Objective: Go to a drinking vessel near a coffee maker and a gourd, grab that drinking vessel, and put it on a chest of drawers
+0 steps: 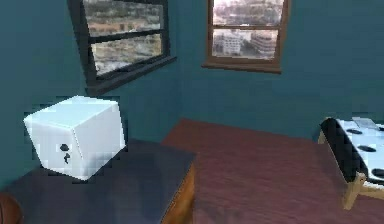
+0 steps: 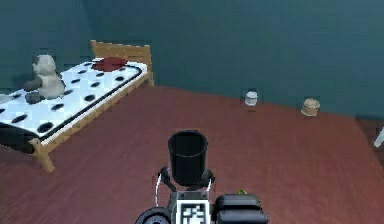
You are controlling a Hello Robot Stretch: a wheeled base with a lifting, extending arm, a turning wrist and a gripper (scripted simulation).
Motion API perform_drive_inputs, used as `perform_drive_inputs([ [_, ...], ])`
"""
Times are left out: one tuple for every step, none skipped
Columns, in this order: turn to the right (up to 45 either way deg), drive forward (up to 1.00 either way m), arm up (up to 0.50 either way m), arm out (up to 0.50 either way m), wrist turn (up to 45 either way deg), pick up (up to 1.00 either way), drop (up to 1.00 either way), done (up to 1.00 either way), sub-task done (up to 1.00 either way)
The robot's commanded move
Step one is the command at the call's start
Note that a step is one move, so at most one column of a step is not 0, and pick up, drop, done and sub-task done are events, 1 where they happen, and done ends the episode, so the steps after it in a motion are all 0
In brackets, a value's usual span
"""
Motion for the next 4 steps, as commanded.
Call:
perform_drive_inputs([
  [-45.0, 0.00, 0.00, 0.00, 0.0, 0.00, 0.00, 0.00, 0.00],
  [-45.0, 0.00, 0.00, 0.00, 0.0, 0.00, 0.00, 0.00, 0.00],
  [-27.0, 0.00, 0.00, 0.00, 0.0, 0.00, 0.00, 0.00, 0.00],
  [0.0, 0.10, 0.00, 0.00, 0.0, 0.00, 0.00, 0.00, 0.00],
])
